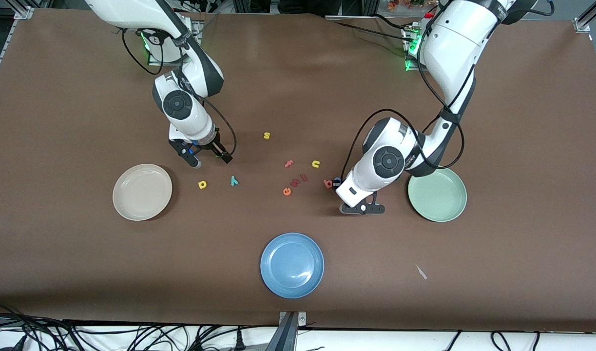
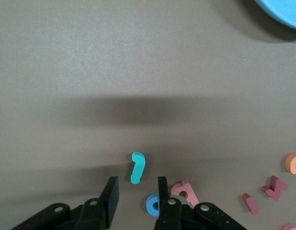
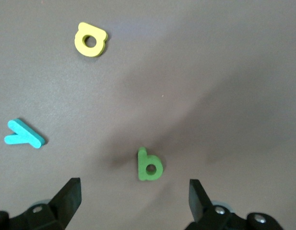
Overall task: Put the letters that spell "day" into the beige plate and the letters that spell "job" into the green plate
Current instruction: 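Grasp the cyan letter with the left gripper while the right gripper descends, then put the cyan letter on the green plate while the right gripper grasps b, then drop the green b in the beige plate while the left gripper moves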
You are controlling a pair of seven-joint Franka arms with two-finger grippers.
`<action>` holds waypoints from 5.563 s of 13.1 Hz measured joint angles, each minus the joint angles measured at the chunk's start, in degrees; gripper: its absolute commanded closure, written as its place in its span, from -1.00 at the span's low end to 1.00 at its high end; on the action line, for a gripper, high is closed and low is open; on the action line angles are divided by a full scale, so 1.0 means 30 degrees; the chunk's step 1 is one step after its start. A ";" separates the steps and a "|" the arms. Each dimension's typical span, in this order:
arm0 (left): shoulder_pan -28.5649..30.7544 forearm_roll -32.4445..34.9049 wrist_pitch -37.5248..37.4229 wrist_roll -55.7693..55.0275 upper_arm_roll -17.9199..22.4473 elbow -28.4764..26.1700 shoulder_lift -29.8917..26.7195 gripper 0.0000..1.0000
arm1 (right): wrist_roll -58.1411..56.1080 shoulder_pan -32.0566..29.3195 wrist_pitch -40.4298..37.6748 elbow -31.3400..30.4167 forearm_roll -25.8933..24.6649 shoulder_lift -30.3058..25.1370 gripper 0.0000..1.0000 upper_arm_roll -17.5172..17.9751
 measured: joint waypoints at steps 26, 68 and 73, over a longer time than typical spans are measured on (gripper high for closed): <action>-0.0019 0.0003 0.1368 -0.0010 0.0014 -0.0029 0.1210 1.00 | 0.1177 0.0034 0.1343 -0.0149 -0.0995 0.1252 0.00 -0.0221; 0.6328 0.1626 -0.4171 1.1331 -0.3111 -0.3423 -0.5168 -1.00 | -1.4199 -0.0179 -0.5692 0.2332 -0.0658 -0.1784 0.75 -0.4953; 0.5411 0.1626 -0.2599 1.1349 -0.4737 -0.3643 -0.4841 -1.00 | -1.8605 -0.1150 -0.5694 0.3665 -0.0623 -0.0948 0.74 -0.5493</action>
